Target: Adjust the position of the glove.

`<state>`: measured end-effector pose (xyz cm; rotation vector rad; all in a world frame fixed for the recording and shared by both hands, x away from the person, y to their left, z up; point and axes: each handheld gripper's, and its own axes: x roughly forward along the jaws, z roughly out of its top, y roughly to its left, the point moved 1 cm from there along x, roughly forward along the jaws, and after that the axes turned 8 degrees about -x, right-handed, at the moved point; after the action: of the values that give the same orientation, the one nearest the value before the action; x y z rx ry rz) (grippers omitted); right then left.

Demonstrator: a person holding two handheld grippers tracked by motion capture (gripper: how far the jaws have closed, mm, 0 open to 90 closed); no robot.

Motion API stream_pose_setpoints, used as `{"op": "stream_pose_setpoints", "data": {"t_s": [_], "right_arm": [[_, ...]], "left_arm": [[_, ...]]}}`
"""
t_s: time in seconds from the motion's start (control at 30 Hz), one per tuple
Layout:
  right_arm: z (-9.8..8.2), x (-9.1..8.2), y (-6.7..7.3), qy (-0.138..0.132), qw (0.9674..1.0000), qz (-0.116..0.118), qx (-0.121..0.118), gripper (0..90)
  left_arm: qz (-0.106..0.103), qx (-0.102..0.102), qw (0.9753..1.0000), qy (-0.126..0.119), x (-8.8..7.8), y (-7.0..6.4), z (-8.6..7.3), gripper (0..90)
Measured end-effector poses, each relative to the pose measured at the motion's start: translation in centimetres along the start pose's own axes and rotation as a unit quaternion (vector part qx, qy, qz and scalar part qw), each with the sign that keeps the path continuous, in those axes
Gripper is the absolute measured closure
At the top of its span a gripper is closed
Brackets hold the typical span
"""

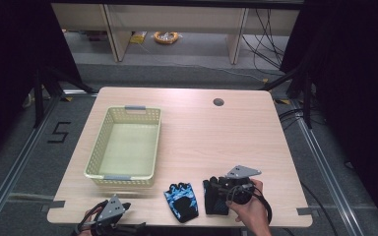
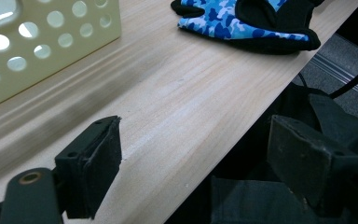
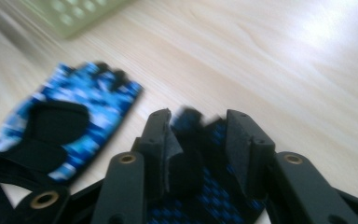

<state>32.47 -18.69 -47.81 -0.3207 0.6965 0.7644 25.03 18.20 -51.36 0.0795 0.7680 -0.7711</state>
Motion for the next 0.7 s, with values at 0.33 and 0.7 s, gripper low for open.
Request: {"op": "stream_pose_setpoints", "data": {"t_s": [0.33, 0.7], "right_arm": [[2.2, 2.8, 4.1, 0.017, 0.9972, 0.044, -0.059, 60.4], [2.9, 6.3, 6.4, 0.060, 0.9871, 0.079, -0.126, 59.6]], "left_arm": [[-0.002, -0.003, 1.0000, 0.000, -0.1, 0.0, 0.0, 17.0], [-0.003, -0.007, 1.0000, 0.002, 0.0, -0.1, 0.0, 17.0]]}}
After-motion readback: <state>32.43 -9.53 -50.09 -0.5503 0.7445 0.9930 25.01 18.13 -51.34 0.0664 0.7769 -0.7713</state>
